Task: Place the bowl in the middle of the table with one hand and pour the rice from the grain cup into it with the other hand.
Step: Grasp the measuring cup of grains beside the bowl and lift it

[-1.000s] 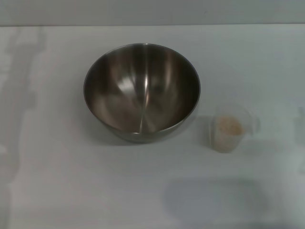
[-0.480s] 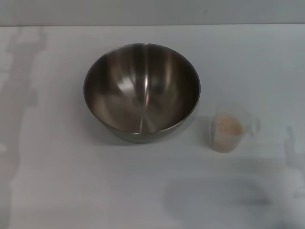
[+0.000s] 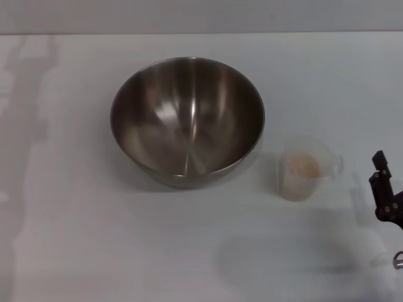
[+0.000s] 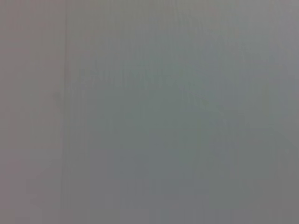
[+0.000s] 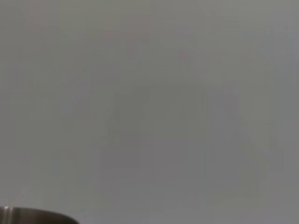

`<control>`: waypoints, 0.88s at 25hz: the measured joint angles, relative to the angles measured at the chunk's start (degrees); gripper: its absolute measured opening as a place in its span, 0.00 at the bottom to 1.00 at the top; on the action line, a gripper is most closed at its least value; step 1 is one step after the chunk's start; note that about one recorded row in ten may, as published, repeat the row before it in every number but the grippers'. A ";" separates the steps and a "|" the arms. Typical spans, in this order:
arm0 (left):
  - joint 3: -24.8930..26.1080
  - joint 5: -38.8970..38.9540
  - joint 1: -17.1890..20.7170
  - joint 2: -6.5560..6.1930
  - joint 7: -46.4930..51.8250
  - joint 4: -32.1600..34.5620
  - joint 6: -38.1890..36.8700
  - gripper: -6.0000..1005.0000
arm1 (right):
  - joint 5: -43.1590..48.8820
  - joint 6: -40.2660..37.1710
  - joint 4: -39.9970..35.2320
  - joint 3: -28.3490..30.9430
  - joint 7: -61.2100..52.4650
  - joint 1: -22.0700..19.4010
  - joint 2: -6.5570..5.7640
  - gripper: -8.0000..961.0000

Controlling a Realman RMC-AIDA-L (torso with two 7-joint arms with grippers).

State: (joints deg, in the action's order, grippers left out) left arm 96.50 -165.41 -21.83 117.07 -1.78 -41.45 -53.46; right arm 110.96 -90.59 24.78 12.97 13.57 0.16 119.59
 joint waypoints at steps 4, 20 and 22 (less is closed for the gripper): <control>0.00 0.00 -0.13 0.00 0.01 0.37 -0.21 0.60 | 0.34 2.80 -0.08 -0.19 0.02 0.51 -0.04 0.49; 0.15 0.00 -0.33 -0.18 0.01 0.41 -1.17 0.61 | 0.01 7.88 -0.78 -2.85 0.06 1.15 0.03 0.49; 0.27 0.00 -0.27 -0.12 0.00 0.45 -1.60 0.61 | -0.01 8.22 -0.79 -2.92 0.06 1.29 0.03 0.49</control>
State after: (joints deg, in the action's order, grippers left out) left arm 96.77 -165.41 -22.09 116.96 -1.79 -41.00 -55.06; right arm 110.95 -82.37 23.99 10.04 13.62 1.45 119.62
